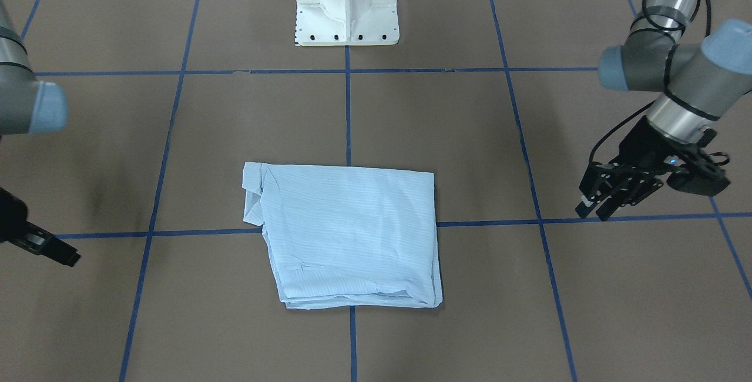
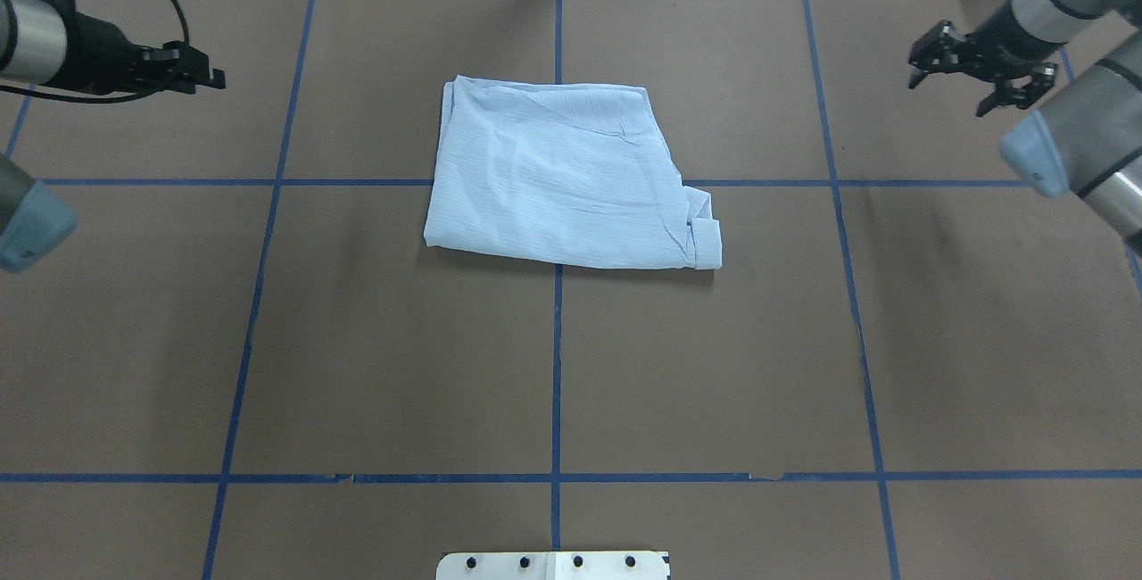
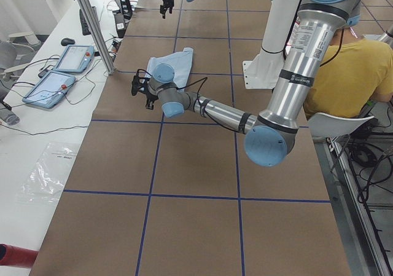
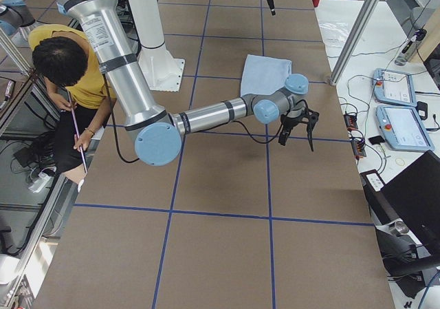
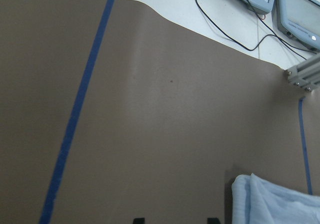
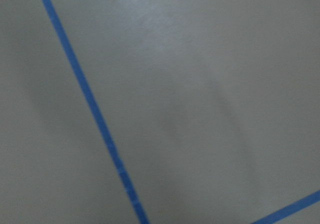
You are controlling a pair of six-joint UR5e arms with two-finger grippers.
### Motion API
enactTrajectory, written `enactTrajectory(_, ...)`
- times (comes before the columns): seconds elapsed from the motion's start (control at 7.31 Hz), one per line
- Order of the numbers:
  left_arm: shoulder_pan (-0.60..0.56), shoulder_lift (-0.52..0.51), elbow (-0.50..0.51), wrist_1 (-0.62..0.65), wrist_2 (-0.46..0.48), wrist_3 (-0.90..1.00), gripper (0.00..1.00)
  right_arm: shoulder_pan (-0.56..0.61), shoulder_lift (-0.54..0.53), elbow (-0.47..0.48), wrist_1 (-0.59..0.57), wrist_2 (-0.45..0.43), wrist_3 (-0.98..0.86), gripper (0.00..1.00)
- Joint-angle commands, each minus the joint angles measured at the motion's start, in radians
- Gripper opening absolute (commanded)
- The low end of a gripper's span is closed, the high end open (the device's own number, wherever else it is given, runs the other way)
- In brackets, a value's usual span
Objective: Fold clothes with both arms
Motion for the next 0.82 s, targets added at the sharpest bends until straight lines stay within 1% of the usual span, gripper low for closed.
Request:
enactTrajectory(0.0,-0.124,0.108,-0.036,0.003,-0.084,0.221,0.51,0.156,-0.222,0.127,-0.002,0.105,-0.306,1.00)
enactTrajectory(0.14,-0.186,0.123,-0.034,0.022,-0.143,0.325,0.51,0.204,-0.294,0.150,-0.002,0.134,-0.435,1.00)
enactTrajectory(0.41,-0.281,0.183,-0.066,0.167,-0.159,0.618,0.51,0.251,-0.399,0.182,-0.004,0.153,-0.589,1.00)
enactTrajectory(0.55,-0.318,0.195,-0.094,0.268,-0.159,0.746,0.51,0.267,-0.416,0.185,-0.022,0.160,-0.633,1.00)
enactTrajectory(0.68,-0.359,0.235,-0.106,0.342,-0.158,0.888,0.51,0.278,-0.416,0.185,-0.054,0.160,-0.686,1.00)
